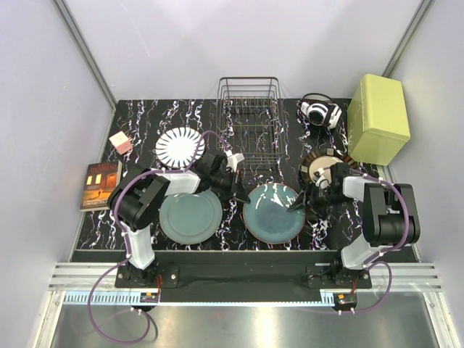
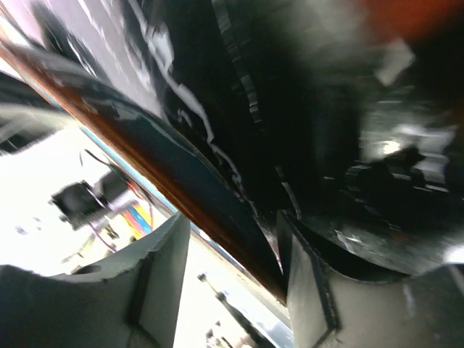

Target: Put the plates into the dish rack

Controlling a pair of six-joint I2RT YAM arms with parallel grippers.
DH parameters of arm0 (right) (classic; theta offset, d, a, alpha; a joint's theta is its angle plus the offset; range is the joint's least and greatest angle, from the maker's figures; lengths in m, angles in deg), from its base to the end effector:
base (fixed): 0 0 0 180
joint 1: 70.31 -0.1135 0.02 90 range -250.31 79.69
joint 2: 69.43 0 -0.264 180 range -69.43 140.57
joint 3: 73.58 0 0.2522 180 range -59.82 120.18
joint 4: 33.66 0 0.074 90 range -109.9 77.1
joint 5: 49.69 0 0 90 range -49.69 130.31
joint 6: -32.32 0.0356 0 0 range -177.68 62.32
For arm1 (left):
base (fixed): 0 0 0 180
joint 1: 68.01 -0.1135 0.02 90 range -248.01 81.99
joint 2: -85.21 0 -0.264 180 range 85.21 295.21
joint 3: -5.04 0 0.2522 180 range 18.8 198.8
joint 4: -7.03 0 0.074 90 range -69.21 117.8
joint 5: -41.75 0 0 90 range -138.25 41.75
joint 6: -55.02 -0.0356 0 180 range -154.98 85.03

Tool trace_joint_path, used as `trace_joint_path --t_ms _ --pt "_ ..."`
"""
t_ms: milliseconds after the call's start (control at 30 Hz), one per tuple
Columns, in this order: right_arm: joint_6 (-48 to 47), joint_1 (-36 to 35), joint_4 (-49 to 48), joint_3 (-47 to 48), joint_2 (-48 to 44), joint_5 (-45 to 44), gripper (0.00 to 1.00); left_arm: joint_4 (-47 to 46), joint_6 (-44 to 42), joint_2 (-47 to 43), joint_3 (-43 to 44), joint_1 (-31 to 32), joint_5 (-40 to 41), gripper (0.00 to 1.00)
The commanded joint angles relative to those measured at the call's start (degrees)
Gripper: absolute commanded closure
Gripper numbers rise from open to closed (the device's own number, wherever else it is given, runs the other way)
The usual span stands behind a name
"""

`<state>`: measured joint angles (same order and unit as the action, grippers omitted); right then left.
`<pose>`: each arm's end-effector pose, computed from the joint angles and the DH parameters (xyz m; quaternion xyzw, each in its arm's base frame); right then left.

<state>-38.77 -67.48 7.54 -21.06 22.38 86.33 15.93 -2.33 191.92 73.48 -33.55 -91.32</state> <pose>0.2408 0.0137 0.1203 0.1412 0.9069 0.3964 0.0211 0.2846 -0.2248 0.1368 0.1477 0.8637 -0.4725 0.0941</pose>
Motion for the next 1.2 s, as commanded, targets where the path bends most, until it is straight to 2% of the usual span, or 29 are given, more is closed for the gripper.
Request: trace_joint_path --t_ms 0,200,300,400,433,467,800,1033,1067,1100,1133,1167 --pt "-0.7 -7.7 -3.3 3.4 -1.6 17.7 0.49 -13.7 11.1 1.9 -0.2 1.1 -12.2 1.00" --pt "-1.0 -8.8 -3.4 3.3 -6.8 17.4 0.58 -17.4 13.2 0.7 -1.8 1.1 -15.3 1.00" --pt "-1.1 -8.9 -3.5 3.2 -8.7 17.4 0.68 -17.5 13.4 0.7 -1.9 1.3 -15.3 1.00" --pt "-1.3 -8.8 -3.6 3.2 -10.3 17.9 0.85 -16.8 13.1 0.9 -1.2 1.8 -15.3 1.00" --pt "-1.3 -8.9 -3.5 3.3 -11.0 18.0 0.99 -16.7 13.0 0.9 -1.0 1.8 -15.3 1.00" --pt "-1.3 -8.9 -3.5 3.3 -11.5 17.8 1.00 -16.1 12.9 0.9 -0.7 2.1 -15.4 1.00" --pt "-3.7 -8.9 0.1 6.3 -19.9 18.0 1.00 -8.1 5.3 -1.4 3.2 3.8 -14.6 1.00" --pt "-2.9 -8.8 -0.6 5.4 -22.0 17.0 1.00 -4.9 2.3 -4.3 3.5 3.9 -15.1 1.00" --pt "-3.0 -8.8 -0.9 5.3 -22.2 17.1 0.87 -4.6 2.1 -4.5 3.7 3.8 -15.5 1.00" --pt "-3.0 -8.8 -1.0 5.2 -22.4 16.9 0.57 -4.7 1.6 -4.9 3.7 3.9 -15.6 1.00" --pt "-2.7 -8.8 -1.2 5.2 -22.6 16.8 0.51 -4.9 1.5 -5.3 3.7 3.8 -15.6 1.00" --pt "-2.6 -8.8 -1.9 4.9 -22.8 17.1 0.50 -5.2 1.6 -5.4 3.6 3.8 -15.9 1.00"
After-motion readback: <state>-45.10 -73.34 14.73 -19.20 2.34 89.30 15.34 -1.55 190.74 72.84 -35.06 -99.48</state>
